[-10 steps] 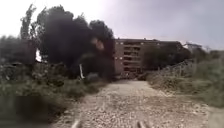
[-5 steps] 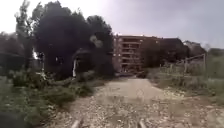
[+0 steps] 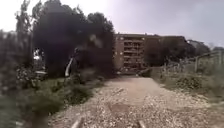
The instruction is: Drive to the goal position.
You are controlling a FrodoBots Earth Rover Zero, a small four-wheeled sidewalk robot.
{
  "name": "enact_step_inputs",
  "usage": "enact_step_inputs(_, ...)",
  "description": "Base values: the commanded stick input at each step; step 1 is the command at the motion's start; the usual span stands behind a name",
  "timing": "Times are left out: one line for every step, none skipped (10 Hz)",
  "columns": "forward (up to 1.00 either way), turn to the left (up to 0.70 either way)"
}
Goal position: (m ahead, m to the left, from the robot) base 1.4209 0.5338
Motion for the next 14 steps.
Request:
enact_step_inputs(1.00, 0.00)
enact_step_inputs(1.00, 0.00)
enact_step_inputs(1.00, 0.00)
enact_step_inputs(1.00, 0.00)
enact_step_inputs(1.00, 0.00)
enact_step_inputs(1.00, 0.00)
enact_step_inputs(1.00, -0.07)
enact_step_inputs(1.00, -0.19)
enact_step_inputs(1.00, -0.39)
enact_step_inputs(1.00, -0.15)
enact_step_inputs(1.00, 0.00)
enact_step_inputs(1.00, 0.00)
enact_step_inputs(1.00, 0.00)
enact_step_inputs(1.00, 0.00)
